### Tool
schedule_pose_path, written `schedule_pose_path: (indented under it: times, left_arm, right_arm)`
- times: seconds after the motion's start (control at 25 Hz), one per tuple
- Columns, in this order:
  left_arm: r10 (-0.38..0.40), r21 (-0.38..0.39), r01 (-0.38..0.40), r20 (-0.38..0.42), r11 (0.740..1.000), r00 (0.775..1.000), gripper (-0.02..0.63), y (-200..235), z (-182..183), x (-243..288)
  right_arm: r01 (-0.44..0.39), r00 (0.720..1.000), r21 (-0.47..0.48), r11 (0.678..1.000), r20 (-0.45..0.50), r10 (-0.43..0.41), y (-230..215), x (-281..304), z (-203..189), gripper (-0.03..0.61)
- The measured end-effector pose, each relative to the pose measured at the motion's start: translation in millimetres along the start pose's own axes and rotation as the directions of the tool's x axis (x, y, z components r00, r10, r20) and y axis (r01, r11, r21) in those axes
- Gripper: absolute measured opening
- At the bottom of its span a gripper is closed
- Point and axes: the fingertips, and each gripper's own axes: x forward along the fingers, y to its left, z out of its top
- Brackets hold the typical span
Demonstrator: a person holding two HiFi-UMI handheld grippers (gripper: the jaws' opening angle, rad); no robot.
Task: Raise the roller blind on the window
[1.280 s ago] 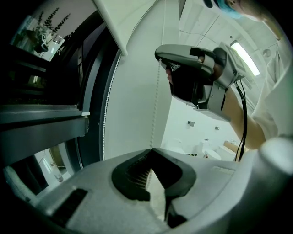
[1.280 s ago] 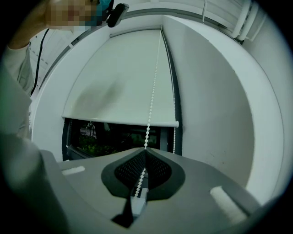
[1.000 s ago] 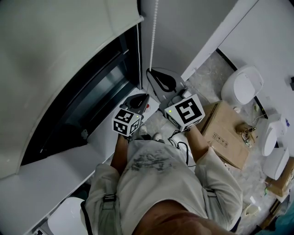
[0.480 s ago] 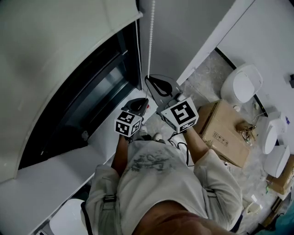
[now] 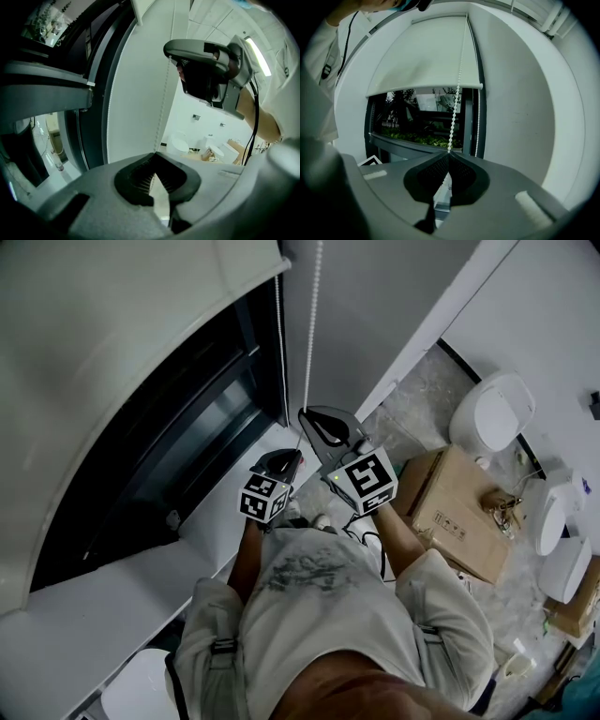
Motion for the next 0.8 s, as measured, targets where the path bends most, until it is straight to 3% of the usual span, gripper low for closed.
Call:
schedule_pose_path:
  times: [0.48, 0.68, 0.8]
  left_arm:
    - [0.028, -0.013, -0.028, -0.012, 1.0, 1.0, 0.012, 6.9, -27.9, 3.0]
    - [0.018, -0.018, -0.017, 0.051, 1.0, 0.999, 0.015, -1.7, -2.5, -11.1]
    - [0.008, 0.008, -0.009, 0.106, 1.0, 0.994, 0.06, -7.3, 25.3, -25.1]
  right_arm:
    - [-0.03, 0.998, 0.009, 1.0, -0.046, 0.031, 8.6, 4.5, -29.9, 0.011]
    - [-0.029, 0.999, 0.002, 1.0, -0.045, 0.029, 5.8, 5.3, -29.9, 0.011]
    - [-0.028, 0.999, 0.005, 1.0, -0.041, 0.028, 4.6, 5.6, -30.4, 0.011]
